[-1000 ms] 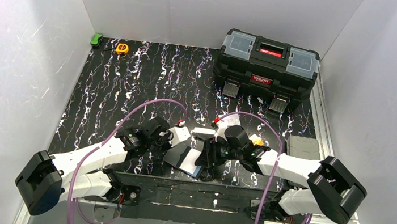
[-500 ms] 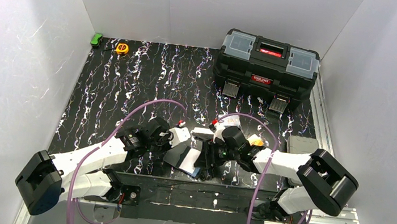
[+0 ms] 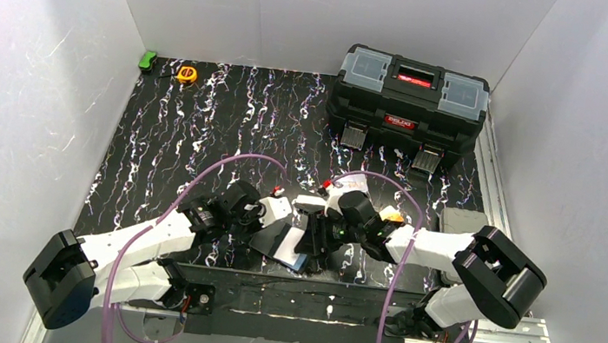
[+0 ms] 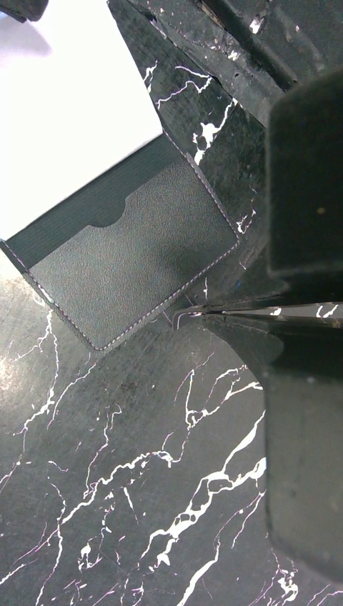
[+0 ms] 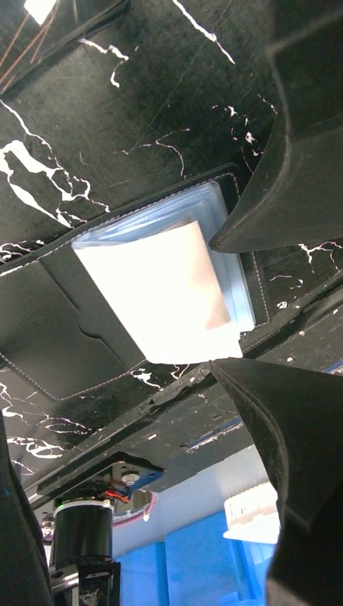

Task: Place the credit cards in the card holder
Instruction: Open the card holder at the center of the board.

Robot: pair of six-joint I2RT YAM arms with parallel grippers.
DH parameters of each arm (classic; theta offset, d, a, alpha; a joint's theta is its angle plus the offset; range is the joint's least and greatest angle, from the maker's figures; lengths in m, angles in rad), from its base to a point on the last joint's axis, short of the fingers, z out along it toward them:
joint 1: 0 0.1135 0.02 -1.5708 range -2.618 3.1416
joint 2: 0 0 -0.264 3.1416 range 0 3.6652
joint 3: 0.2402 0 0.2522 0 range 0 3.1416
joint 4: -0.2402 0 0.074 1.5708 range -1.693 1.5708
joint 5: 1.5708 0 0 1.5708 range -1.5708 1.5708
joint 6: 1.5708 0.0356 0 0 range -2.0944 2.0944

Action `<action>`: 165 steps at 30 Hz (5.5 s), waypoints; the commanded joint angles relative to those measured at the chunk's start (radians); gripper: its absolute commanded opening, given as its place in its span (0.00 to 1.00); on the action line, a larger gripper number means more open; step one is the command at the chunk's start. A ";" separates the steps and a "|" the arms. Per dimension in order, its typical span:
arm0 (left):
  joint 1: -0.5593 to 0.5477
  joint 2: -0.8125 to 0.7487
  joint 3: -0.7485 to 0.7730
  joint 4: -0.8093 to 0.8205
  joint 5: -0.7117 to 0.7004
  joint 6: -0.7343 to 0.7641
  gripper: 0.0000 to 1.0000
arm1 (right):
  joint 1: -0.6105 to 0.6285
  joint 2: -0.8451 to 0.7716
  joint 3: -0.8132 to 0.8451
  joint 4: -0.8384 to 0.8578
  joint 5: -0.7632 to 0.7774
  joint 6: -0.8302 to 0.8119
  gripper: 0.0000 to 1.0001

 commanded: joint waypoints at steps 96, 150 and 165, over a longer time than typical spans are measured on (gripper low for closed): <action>-0.016 -0.404 -0.055 -0.187 -0.018 0.127 0.92 | 0.018 0.445 0.401 0.038 -0.221 0.047 0.54; -0.057 -0.147 -0.195 0.117 0.278 0.467 0.14 | -0.045 0.078 0.155 -0.127 -0.102 0.038 0.64; -0.110 -0.072 -0.186 0.114 0.226 0.497 0.12 | -0.045 0.071 0.124 -0.153 -0.089 0.021 0.64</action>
